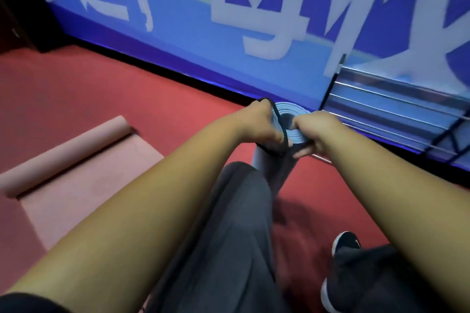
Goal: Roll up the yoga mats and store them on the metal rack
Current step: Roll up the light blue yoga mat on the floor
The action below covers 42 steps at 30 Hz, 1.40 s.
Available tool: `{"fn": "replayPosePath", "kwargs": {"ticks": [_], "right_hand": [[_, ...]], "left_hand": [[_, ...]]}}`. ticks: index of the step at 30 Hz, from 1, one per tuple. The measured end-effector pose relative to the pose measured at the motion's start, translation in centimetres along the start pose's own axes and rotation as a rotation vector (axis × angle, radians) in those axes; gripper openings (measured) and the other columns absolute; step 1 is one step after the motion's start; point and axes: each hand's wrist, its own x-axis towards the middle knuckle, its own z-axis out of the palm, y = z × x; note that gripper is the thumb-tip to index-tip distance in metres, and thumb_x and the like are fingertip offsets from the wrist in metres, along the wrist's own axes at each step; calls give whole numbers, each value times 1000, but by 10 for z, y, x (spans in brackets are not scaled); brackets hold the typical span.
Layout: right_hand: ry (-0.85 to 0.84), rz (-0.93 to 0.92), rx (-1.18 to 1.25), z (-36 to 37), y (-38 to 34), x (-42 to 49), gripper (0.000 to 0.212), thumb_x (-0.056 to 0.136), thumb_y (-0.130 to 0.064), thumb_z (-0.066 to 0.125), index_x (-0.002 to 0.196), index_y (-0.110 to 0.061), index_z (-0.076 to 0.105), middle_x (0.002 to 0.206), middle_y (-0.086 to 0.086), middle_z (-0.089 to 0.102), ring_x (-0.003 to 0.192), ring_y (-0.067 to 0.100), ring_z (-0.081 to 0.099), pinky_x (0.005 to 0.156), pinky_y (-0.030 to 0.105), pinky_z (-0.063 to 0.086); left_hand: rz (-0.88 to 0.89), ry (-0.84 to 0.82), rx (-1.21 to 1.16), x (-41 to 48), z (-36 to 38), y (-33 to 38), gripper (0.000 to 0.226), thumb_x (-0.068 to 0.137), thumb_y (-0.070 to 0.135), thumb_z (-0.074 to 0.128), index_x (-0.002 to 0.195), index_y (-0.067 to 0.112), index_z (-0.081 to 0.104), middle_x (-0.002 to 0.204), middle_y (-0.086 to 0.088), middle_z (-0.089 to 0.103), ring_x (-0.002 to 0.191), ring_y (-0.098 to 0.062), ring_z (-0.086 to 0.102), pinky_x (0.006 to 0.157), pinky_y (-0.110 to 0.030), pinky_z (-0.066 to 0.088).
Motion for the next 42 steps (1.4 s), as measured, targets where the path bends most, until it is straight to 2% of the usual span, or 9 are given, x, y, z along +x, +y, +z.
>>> {"fn": "replayPosePath", "kwargs": {"ticks": [4,7,12,15,23,30,35,38,42], "right_hand": [[-32,11,57,-31,12,-7,5,83,0,60,83,-1,65,69,23,62,58,35,63,63,48,58],[-72,-11,35,-44,25,-7,17,88,-3,60,72,-7,62,60,14,59,61,30,59,68,49,56],[-130,9,52,-54,58,8,34,104,-48,60,114,-17,73,114,5,77,83,34,80,80,55,66],[-37,-103,101,-55,68,14,46,94,-70,63,109,-29,77,110,-11,78,95,24,79,89,51,64],[171,-541,-182,-38,72,22,5,90,-39,79,91,-34,77,84,-15,72,76,0,63,73,24,51],[341,-464,-70,-37,72,53,12,97,-26,64,92,-24,74,76,-11,69,70,2,64,71,27,53],[193,-263,245,-40,76,67,11,96,-13,67,93,-11,77,87,8,79,68,25,79,58,46,67],[83,-184,330,-40,81,76,7,93,-10,74,91,-7,79,87,12,81,71,23,79,64,42,67],[40,-123,239,-26,95,93,7,82,-5,69,76,-3,70,68,12,65,57,20,58,59,34,52]], "left_hand": [[-16,-2,280,6,22,54,85,57,57,85,117,17,40,129,-6,42,115,-31,56,89,-36,51],[-23,16,328,12,43,67,94,54,61,85,120,18,36,125,-3,38,123,-36,47,91,-40,46],[35,248,294,10,78,34,90,71,64,81,134,11,45,128,-3,45,120,-31,46,101,-40,40],[66,389,275,10,88,21,89,65,72,72,130,15,47,123,2,48,112,-31,48,95,-41,44],[19,409,259,21,87,18,71,71,67,72,114,17,44,121,0,50,109,-29,50,89,-38,39],[-122,337,277,32,81,29,99,65,73,79,135,14,43,139,-1,44,126,-34,49,91,-39,39],[-209,71,36,39,49,30,114,55,98,66,143,26,55,146,10,53,131,-22,57,104,-46,50],[-209,-10,-258,41,32,20,80,72,98,56,117,36,78,118,14,77,111,-14,72,102,-44,54],[-523,-126,-598,49,28,-21,98,83,102,25,103,18,72,96,-1,68,90,-21,64,74,-38,63]]}}
